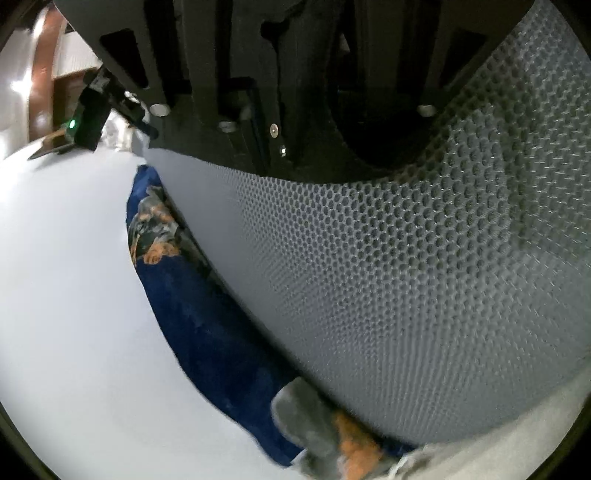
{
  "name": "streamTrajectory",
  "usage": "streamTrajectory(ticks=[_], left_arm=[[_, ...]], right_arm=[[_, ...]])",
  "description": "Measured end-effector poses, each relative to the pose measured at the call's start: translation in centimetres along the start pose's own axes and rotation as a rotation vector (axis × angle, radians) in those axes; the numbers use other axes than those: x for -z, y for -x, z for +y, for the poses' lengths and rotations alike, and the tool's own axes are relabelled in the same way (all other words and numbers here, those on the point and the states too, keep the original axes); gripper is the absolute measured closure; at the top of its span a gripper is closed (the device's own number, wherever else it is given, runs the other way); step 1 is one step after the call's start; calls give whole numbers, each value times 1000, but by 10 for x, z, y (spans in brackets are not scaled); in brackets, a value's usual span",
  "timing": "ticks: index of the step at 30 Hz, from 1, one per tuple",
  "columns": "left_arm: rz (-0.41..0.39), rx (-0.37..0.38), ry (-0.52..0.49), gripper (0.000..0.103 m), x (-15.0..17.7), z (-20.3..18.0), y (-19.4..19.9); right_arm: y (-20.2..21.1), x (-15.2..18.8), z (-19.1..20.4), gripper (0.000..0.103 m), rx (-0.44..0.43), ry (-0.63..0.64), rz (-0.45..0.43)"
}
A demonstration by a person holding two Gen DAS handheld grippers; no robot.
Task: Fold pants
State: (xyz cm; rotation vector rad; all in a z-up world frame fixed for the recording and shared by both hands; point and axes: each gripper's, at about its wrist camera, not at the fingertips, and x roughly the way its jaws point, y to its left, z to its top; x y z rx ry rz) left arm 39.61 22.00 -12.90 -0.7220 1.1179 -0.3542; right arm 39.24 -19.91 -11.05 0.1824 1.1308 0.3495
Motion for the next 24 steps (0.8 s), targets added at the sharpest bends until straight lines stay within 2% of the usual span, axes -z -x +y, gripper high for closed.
streamTrajectory(ticks=[5,9,12,16,19,24], left_arm=[[-94,36,-129,92,14,-35,32],[-156,80,-264,92,38,-74,63],[-177,90,-354,92,54,-94,82],[-176,90,-385,92,66,-100,100],[-187,85,-396,92,71,-106,109],[-194,76,-416,92,80,-116,119]], right_arm=[[-8,-14,-1,1,-38,165,64],[-11,-29,10,8,-112,359,128],[-16,-39,14,10,-152,454,182],[-29,-46,14,13,-228,524,279],[-41,-49,17,18,-240,569,334],[-49,-45,11,34,-265,616,393]])
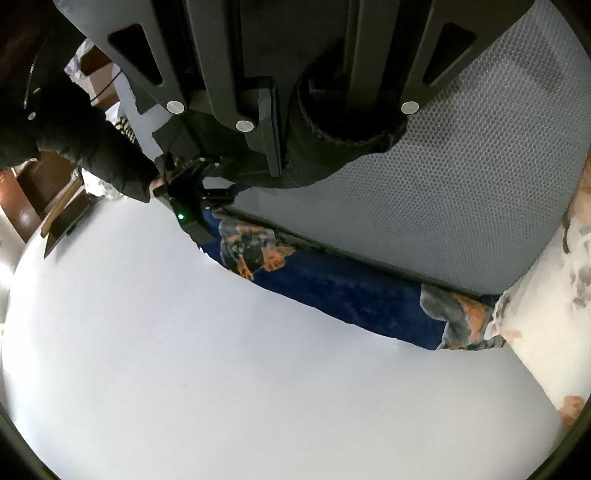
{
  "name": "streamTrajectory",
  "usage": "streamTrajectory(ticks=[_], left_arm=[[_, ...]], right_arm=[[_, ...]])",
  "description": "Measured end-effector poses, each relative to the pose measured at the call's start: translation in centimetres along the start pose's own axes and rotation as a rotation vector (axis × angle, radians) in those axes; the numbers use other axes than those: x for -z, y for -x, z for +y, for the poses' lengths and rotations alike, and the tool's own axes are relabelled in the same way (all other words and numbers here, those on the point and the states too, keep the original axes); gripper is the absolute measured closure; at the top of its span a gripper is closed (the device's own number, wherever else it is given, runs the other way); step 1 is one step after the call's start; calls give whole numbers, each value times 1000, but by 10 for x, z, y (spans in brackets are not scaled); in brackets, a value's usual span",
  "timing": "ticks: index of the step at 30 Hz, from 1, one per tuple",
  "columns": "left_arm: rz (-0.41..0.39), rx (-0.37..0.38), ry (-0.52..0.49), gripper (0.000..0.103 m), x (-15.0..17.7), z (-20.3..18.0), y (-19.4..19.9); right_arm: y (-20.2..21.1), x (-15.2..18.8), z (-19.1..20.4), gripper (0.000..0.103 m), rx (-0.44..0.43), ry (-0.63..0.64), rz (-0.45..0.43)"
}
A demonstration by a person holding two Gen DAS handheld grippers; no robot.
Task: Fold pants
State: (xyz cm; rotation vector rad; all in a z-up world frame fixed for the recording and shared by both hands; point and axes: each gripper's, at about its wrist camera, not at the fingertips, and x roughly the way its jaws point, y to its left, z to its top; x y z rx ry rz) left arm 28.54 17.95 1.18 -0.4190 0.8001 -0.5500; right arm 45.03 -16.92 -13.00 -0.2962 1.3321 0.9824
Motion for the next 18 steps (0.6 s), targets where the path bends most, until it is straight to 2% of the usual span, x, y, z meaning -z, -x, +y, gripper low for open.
streamTrajectory(ticks=[4,11,15,18], left_arm=[[3,-13,5,92,-1,-1,2],[21,-32,30,92,-7,4,-5],[61,-48,43,92,-7,8,-8],[71,-89,33,92,-7,11,-12]], right_arm=[[0,11,-8,41,15,-14,28],[10,34,-11,67,117,-56,37],[19,45,-1,89,228,-99,15],[35,51,17,92,358,-130,-48]])
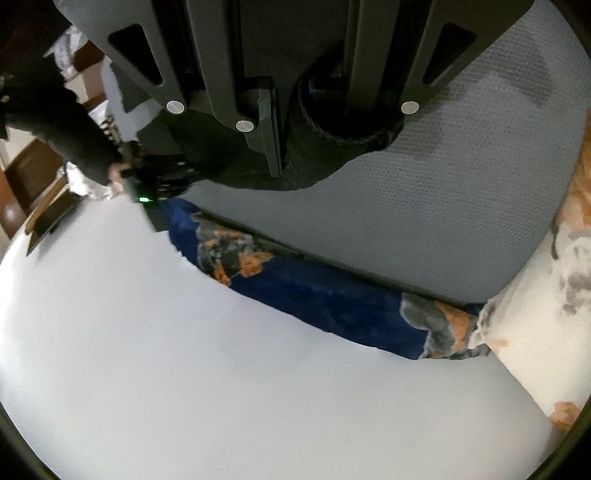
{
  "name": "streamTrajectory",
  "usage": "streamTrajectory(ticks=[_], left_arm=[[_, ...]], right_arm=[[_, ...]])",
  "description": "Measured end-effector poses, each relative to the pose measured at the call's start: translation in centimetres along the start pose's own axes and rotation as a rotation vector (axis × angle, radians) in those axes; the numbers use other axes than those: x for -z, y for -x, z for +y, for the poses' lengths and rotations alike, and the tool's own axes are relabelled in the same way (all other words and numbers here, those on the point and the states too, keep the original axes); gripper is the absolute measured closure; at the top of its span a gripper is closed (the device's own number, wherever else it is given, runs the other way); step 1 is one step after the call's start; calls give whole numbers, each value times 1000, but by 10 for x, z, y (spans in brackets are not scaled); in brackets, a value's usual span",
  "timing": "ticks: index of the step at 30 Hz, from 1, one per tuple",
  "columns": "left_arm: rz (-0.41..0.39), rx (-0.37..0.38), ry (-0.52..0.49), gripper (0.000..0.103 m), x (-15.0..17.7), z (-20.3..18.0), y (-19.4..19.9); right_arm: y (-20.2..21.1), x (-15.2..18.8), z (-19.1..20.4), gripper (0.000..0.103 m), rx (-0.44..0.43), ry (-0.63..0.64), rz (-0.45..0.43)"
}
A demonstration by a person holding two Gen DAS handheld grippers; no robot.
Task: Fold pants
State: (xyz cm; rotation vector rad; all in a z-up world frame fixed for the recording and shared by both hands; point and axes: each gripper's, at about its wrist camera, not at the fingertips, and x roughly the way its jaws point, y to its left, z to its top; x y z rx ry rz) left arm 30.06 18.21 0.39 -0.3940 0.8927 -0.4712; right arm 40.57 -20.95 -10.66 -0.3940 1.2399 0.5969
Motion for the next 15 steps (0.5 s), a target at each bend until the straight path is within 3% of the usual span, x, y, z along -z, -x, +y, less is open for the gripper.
streamTrajectory(ticks=[7,15], left_arm=[[0,6,-23,92,7,-3,22],[28,64,-140,92,50,-23,81]], right_arm=[[77,37,42,94,167,-117,-179],[146,103,121,96,144,-258,-277]])
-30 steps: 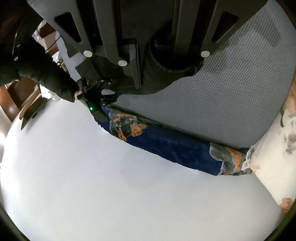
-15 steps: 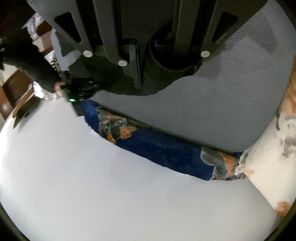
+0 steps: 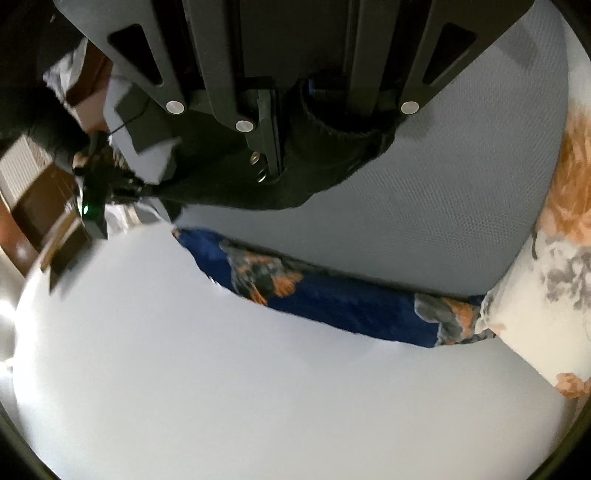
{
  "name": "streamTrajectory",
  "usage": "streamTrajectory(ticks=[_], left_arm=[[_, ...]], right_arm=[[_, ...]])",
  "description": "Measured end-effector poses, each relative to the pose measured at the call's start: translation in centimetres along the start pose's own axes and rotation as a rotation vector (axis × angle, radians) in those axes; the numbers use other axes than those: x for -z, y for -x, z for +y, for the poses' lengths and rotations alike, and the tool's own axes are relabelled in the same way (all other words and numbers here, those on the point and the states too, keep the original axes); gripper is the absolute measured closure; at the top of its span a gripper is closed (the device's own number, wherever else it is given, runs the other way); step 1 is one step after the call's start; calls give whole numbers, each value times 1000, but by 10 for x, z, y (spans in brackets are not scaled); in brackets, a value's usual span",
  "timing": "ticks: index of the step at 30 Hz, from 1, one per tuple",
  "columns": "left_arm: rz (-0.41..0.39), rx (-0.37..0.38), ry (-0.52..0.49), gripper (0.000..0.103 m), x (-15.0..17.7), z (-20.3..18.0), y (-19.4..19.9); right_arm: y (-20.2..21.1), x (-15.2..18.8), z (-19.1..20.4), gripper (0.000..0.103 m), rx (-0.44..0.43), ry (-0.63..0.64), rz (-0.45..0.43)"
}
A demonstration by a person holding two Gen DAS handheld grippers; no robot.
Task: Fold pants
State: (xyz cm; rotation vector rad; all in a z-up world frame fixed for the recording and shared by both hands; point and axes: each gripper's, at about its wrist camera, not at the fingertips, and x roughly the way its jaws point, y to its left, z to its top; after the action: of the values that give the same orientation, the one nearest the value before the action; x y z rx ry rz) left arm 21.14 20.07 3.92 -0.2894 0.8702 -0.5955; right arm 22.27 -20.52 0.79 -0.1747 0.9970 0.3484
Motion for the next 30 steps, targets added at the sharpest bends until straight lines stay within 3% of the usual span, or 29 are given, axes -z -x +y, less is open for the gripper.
streamTrajectory(ticks=[7,12,16,20,21,23,24,27,30], left_arm=[[110,27,3,91,73,-2,22],[248,-15,24,88,126,10,8],[332,-82,21,80,151,14,0],[335,-113,18,77,154,10,5],[337,-124,12,75,154,9,7],[357,-181,-11,54,154,6,12],[369,-225,-24,38,155,7,15],[373,-262,2,35,157,10,29],[322,-280,66,36,158,14,53]], right_arm=[[21,81,42,98,-102,-73,93],[-8,132,62,98,-158,-124,213],[-32,152,76,98,-149,-100,282],[-38,155,79,97,-146,-106,293],[-38,155,79,97,-146,-110,296],[-38,155,79,96,-144,-106,300],[-38,155,80,95,-140,-98,299],[-37,155,82,93,-135,-92,293],[-37,154,82,93,-134,-93,284]])
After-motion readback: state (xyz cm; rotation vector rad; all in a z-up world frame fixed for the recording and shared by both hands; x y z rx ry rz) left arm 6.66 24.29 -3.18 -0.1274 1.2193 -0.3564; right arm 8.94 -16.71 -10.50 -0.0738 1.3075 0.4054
